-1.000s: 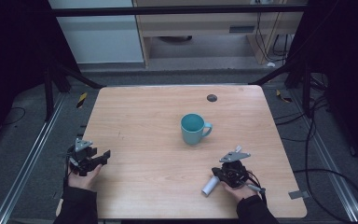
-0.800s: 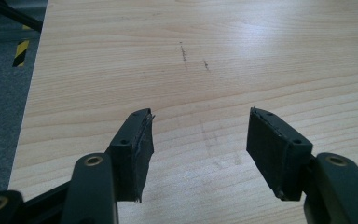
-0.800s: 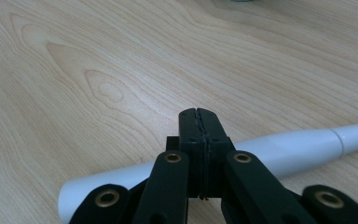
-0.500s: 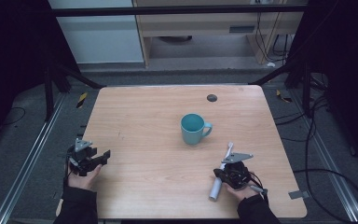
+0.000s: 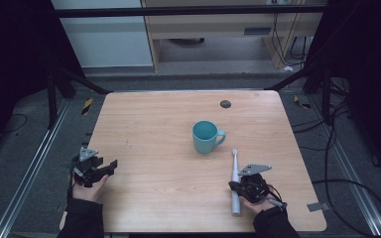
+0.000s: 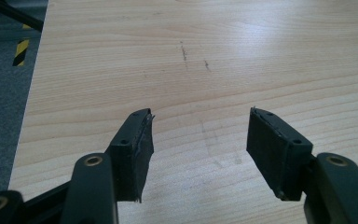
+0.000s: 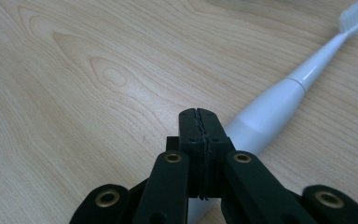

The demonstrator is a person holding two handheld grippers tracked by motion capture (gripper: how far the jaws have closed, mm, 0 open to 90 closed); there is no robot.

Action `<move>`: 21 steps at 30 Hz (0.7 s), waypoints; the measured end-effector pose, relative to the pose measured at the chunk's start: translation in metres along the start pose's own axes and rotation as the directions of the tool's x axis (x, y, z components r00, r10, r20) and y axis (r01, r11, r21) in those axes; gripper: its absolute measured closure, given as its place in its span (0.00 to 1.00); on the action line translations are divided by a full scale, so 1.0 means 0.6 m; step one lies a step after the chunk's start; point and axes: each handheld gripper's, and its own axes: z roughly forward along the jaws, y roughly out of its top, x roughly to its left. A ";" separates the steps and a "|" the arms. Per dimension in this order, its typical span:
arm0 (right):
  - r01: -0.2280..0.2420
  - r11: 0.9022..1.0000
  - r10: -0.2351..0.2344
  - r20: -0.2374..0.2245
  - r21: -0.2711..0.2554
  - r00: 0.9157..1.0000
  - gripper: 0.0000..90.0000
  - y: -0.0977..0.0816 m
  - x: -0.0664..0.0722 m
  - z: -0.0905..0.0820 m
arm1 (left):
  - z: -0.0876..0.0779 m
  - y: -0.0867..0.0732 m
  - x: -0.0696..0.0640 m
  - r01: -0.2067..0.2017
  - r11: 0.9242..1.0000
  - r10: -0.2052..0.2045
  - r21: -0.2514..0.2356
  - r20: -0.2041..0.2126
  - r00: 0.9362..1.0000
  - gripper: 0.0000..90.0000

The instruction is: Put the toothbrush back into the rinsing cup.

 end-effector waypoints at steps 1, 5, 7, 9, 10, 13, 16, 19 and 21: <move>0.004 1.000 -0.004 0.000 0.003 1.000 1.00 0.000 0.000 0.000 | 0.000 0.000 0.000 0.001 1.000 -0.001 0.000 0.000 1.000 0.45; 0.000 1.000 0.000 0.000 0.006 1.000 0.99 -0.002 0.001 -0.001 | 0.000 0.000 0.000 0.000 1.000 0.000 0.000 0.001 1.000 0.45; -0.001 1.000 0.001 -0.002 0.007 1.000 0.99 -0.002 0.001 -0.001 | 0.000 0.000 0.000 -0.001 1.000 0.001 0.000 0.001 1.000 0.45; -0.002 1.000 0.002 0.003 0.007 1.000 0.99 -0.003 0.001 -0.002 | 0.000 0.000 0.000 -0.001 1.000 0.001 0.000 0.000 1.000 0.45; 0.002 1.000 -0.002 0.001 0.008 1.000 0.99 -0.003 0.001 -0.002 | 0.000 0.000 0.000 0.000 1.000 0.000 0.000 0.001 1.000 0.45; -0.001 1.000 0.001 0.005 0.007 1.000 0.99 -0.006 -0.001 -0.005 | 0.000 0.000 0.000 0.001 1.000 -0.001 0.000 0.001 1.000 0.45; -0.006 1.000 0.006 0.002 0.013 1.000 1.00 -0.008 -0.001 -0.006 | 0.000 0.000 0.000 0.000 1.000 0.000 0.000 0.000 1.000 0.45; -0.003 1.000 0.002 0.005 0.017 1.000 0.99 -0.009 -0.001 -0.005 | -0.001 0.000 0.000 0.000 1.000 0.000 0.000 0.001 1.000 0.45; -0.002 1.000 0.002 0.009 0.020 1.000 0.99 -0.009 0.000 -0.006 | -0.001 0.000 0.000 0.000 1.000 0.000 -0.001 0.001 1.000 0.45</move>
